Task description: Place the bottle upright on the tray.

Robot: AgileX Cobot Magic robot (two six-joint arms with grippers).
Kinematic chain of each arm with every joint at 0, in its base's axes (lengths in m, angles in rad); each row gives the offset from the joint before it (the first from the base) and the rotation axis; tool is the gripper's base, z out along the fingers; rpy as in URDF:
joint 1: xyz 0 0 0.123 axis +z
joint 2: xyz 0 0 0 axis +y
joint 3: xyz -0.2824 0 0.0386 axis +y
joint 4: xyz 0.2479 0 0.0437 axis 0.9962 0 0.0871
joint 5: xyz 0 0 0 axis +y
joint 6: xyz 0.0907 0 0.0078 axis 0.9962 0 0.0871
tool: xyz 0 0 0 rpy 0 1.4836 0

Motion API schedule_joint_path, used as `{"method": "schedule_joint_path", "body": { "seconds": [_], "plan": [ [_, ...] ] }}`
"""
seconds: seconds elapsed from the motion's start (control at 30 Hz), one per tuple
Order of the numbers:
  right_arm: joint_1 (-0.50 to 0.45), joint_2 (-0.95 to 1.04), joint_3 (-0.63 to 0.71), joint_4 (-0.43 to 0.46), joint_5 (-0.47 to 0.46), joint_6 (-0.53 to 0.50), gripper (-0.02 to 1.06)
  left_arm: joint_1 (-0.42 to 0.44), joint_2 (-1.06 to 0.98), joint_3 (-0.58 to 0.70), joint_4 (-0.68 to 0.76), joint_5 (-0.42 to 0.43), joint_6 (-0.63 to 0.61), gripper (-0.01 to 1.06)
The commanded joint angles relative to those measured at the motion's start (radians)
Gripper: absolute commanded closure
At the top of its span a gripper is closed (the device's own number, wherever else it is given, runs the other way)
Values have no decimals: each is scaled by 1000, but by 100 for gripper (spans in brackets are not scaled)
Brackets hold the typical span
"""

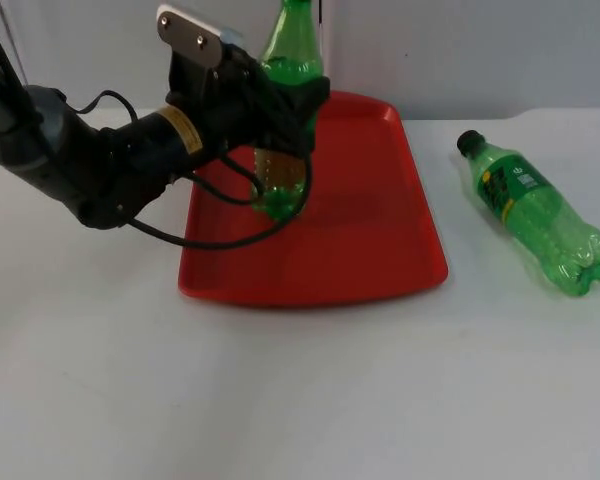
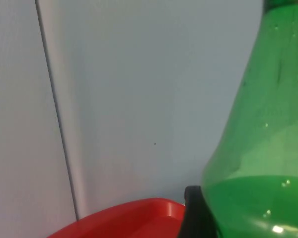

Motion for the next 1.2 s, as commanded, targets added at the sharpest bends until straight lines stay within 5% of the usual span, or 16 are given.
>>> {"method": "schedule_joint_path", "body": {
  "seconds": [0.0,0.07,0.23,0.8,1.17],
  "plan": [
    [-6,-4,2,-3,-7,-4,-1,-1,5,0,17,4,-7,53],
    [-6,-4,2,-3,-7,-4,-1,-1,5,0,17,4,-7,32],
    [-6,-4,2,-3,-7,-4,-1,-1,5,0,15,-22,-7,20],
    [-6,-4,2,-3,-7,-4,-1,-1,5,2,96,-63,-7,19],
    [-6,-4,2,-3,-7,-4,-1,9,5,2,120,35,-18,19]
  ]
}}
